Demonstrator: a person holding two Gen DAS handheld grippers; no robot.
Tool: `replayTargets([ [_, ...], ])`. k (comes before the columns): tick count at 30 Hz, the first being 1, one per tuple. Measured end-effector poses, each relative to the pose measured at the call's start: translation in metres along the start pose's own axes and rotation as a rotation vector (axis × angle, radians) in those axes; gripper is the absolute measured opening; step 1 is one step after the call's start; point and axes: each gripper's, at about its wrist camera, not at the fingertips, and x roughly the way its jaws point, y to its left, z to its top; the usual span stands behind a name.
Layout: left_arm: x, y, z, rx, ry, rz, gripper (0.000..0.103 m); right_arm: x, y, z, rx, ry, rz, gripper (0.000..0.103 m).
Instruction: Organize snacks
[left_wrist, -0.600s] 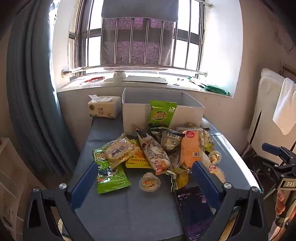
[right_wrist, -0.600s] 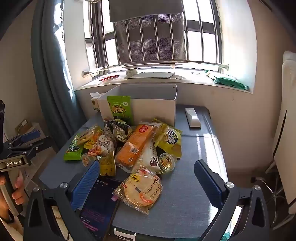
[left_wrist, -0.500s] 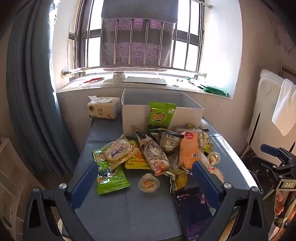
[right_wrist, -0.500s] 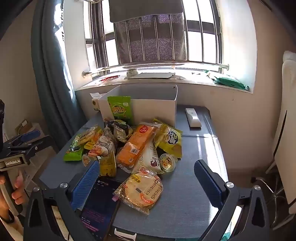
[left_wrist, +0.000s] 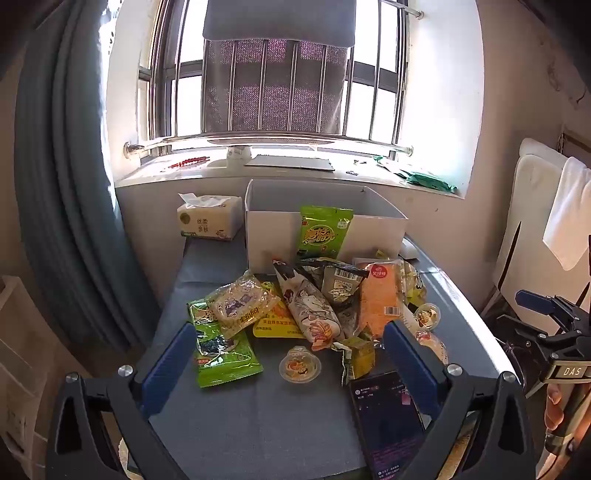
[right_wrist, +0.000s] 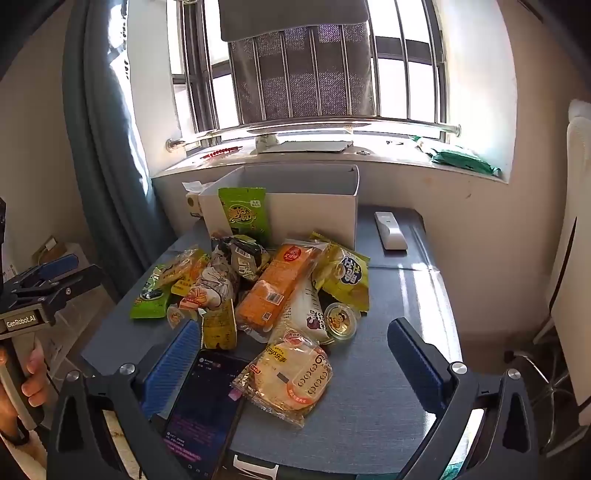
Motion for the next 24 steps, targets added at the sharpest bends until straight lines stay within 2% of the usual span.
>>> replayTargets([
  [24,0.0,-0.001,-0.002,0.008,0.007,-0.009,0.103,0.0012,0.0083,-0.0006,-0.003,-0.003,0.008,0.103],
])
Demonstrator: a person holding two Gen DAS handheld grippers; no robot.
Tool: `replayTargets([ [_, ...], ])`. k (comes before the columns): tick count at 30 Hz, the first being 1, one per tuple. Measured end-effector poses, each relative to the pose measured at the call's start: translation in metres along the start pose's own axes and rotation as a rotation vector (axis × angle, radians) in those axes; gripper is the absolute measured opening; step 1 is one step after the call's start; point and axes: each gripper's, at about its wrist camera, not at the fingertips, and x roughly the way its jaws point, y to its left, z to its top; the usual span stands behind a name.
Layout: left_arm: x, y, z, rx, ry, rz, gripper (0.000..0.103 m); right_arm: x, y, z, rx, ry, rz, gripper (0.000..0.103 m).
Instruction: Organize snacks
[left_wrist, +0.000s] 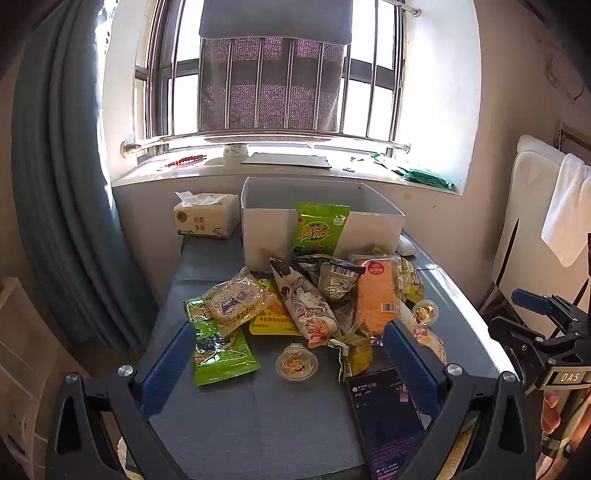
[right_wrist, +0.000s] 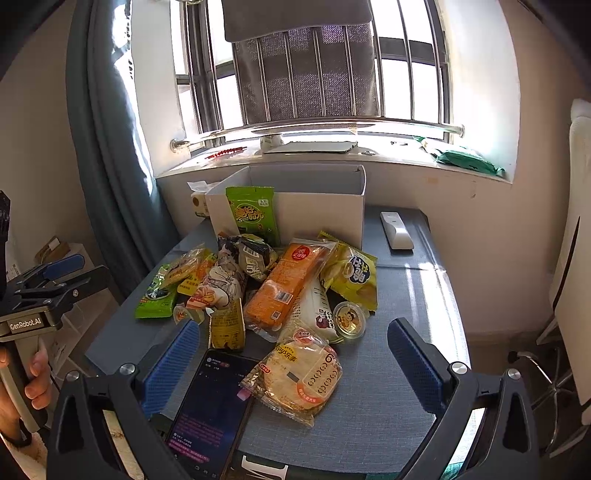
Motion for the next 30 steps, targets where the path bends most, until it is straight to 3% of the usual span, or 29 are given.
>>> replayTargets([
  [30,0.001,-0.0029,-0.0014,0.015,0.0,0.014,0.103,-0.0016,0.0052,0.0004,0.002,-0.008,0.002,0.103],
])
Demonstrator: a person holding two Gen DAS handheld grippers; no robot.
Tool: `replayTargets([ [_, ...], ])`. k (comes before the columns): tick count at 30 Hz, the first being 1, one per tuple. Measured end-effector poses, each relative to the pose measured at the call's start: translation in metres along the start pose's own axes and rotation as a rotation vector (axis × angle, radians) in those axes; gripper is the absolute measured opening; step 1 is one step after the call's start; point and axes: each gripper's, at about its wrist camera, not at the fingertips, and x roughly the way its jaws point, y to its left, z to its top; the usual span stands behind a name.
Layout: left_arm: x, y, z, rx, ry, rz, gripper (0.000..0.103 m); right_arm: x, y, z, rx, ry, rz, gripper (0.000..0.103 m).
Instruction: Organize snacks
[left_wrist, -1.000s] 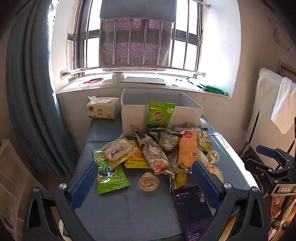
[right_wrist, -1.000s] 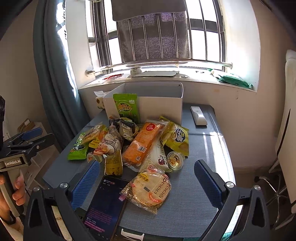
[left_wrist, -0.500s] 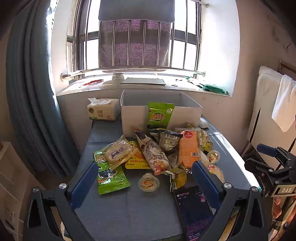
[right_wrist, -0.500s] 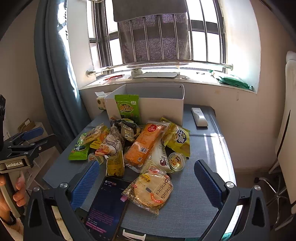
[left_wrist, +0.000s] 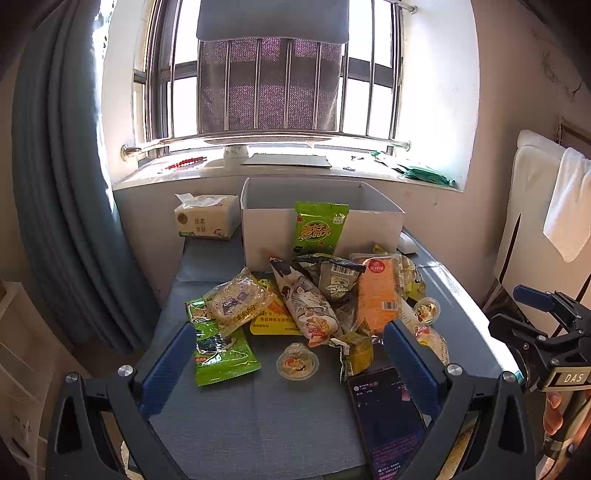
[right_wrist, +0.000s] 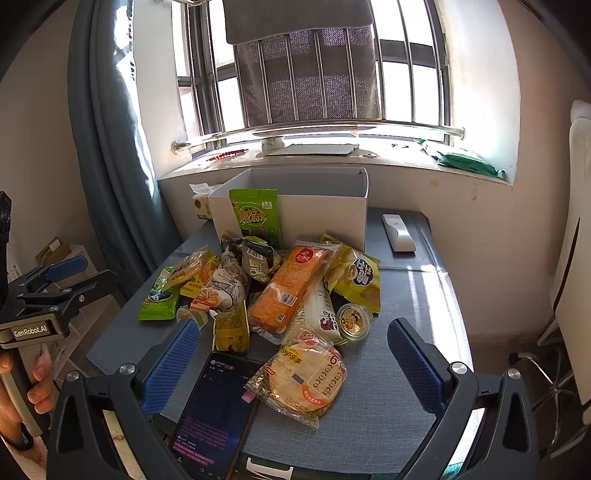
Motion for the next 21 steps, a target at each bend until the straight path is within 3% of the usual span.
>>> replayTargets([
  [14,0.001,0.002,-0.002,-0.006,0.001,0.005,0.103,0.004,0.006,0.002,-0.003,-0.004,0.008,0.103],
  [21,-0.001,0.011,-0.003,-0.024,0.0,0.013,0.103,0.021,0.018,0.022,-0.039,-0.031,0.027,0.103],
])
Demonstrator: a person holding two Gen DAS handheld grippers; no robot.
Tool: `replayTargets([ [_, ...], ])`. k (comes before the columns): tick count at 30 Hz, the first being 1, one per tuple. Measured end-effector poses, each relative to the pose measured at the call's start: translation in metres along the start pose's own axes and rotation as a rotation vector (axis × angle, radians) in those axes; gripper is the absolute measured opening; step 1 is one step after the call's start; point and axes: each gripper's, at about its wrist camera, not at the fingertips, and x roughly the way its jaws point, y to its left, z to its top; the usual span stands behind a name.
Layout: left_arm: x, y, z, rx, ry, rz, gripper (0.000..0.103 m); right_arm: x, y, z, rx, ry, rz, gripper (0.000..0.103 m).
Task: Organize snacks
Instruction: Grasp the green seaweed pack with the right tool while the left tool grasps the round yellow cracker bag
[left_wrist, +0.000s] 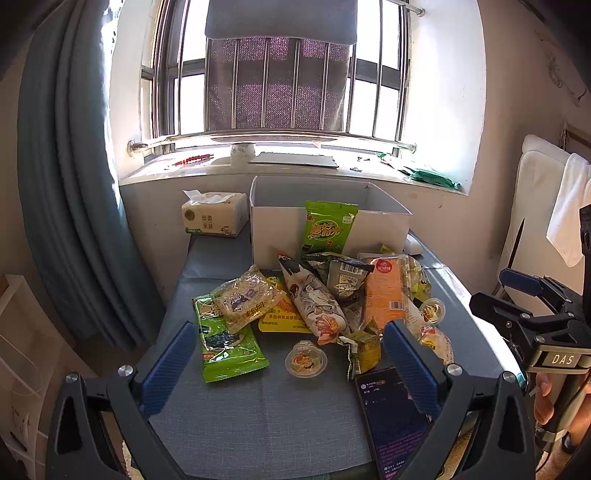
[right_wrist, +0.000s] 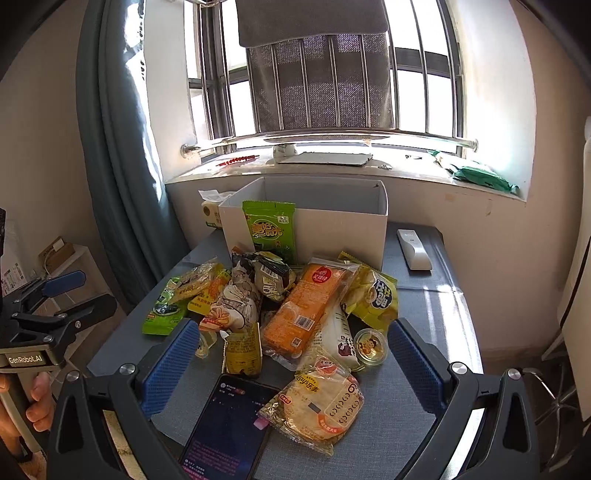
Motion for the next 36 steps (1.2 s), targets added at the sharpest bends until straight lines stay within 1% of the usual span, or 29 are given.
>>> replayTargets([
  [3,0.0,0.007,-0.001,-0.02,0.0,0.005,0.103,0.026,0.009,0.018,-0.019,0.007,0.0,0.103],
  [5,0.0,0.011,-0.002,-0.032,0.0,0.007,0.103,0.05,0.015,0.03,-0.015,0.003,-0.04,0.103],
  [8,0.001,0.017,-0.006,-0.039,0.004,0.014,0.103,0.093,0.024,0.047,-0.008,0.022,-0.103,0.103],
  [9,0.001,0.019,-0.007,-0.041,0.005,0.016,0.103,0.108,0.025,0.052,0.002,0.031,-0.116,0.103],
  [10,0.001,0.021,-0.008,-0.044,0.008,0.02,0.103,0.123,0.028,0.057,0.016,0.065,-0.13,0.103],
  [11,0.001,0.024,-0.009,-0.047,0.007,0.023,0.103,0.135,0.028,0.062,0.041,0.088,-0.112,0.103],
  [12,0.001,0.027,-0.011,-0.053,0.006,0.025,0.103,0.146,0.028,0.066,0.071,0.091,-0.101,0.103],
  [15,0.003,0.036,-0.015,-0.076,0.016,0.029,0.103,0.175,0.033,0.077,0.118,0.126,-0.113,0.103],
  [17,0.005,0.044,-0.018,-0.095,0.025,0.034,0.103,0.189,0.039,0.08,0.121,0.122,-0.14,0.103],
  [21,0.011,0.058,-0.024,-0.127,0.05,0.037,0.103,0.207,0.055,0.085,0.083,0.091,-0.189,0.103],
  [23,0.014,0.063,-0.026,-0.137,0.061,0.044,0.103,0.218,0.062,0.087,0.059,0.092,-0.217,0.098],
  [24,0.016,0.065,-0.027,-0.141,0.065,0.045,0.103,0.223,0.064,0.087,0.054,0.104,-0.227,0.085],
  [25,0.017,0.066,-0.028,-0.144,0.069,0.047,0.103,0.225,0.063,0.088,0.054,0.109,-0.232,0.073],
  [27,0.021,0.068,-0.029,-0.143,0.077,0.051,0.103,0.224,0.061,0.088,0.06,0.096,-0.22,0.072],
  [30,0.029,0.07,-0.029,-0.121,0.082,0.052,0.103,0.212,0.056,0.09,0.077,0.068,-0.168,0.072],
  [33,0.045,0.071,-0.022,-0.091,0.101,0.034,0.103,0.182,0.049,0.103,0.087,-0.019,-0.138,0.072],
  [36,0.07,0.072,-0.009,-0.072,0.142,-0.016,0.103,0.146,0.037,0.119,0.101,-0.082,-0.086,0.072],
])
